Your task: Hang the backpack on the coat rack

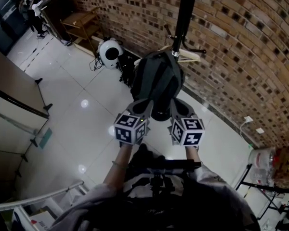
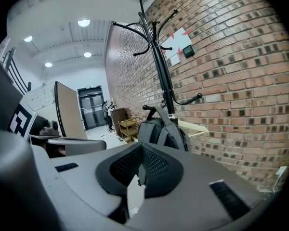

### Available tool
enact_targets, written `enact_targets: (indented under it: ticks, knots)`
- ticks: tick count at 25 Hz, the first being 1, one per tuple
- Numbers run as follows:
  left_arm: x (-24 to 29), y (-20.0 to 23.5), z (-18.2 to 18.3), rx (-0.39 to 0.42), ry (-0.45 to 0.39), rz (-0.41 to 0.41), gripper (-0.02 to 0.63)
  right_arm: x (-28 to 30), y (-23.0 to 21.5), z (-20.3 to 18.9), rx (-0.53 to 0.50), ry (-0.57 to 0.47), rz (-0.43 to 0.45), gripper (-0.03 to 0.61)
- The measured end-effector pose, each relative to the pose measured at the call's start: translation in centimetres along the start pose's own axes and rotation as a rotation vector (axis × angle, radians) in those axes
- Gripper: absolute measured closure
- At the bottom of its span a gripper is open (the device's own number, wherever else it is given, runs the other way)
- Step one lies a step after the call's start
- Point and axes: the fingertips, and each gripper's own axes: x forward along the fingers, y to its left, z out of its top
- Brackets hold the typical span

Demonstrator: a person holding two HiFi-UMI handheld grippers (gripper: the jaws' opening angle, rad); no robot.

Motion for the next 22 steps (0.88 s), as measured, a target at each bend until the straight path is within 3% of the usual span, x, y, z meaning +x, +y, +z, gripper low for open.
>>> enact_targets:
  ticks: [10,22]
  knots:
    - [0.0,-5.1,-1.0,0.002,-0.027,0.056,0.607,-4.2,-0.8,-0.9,-0.045,0.01,0.077,0.577]
    - [-1.1,-6.7,-2.8,-0.013,-0.04,0.106,0.607,-6.5,-0.3,-2.3,-0.066,0.014,0.12,0.577]
